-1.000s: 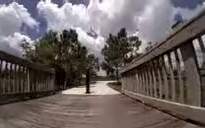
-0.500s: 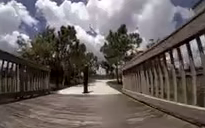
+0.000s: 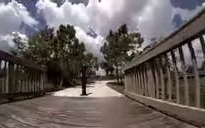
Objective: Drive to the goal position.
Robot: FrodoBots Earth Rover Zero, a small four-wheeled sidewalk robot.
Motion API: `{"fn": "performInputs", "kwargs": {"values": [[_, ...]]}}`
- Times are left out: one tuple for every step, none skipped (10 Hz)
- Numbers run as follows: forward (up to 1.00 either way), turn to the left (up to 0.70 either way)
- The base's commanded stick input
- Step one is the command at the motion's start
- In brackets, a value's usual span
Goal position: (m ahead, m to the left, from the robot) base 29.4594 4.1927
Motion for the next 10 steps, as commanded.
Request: {"fn": "performInputs", "kwargs": {"values": [[0.7,0.0],[0.7,0.0],[0.7,0.0],[0.7,0.0],[0.7,0.0],[0.7,0.0],[0.7,0.08],[0.7,0.35],[0.7,0.22],[0.7,0.05]]}}
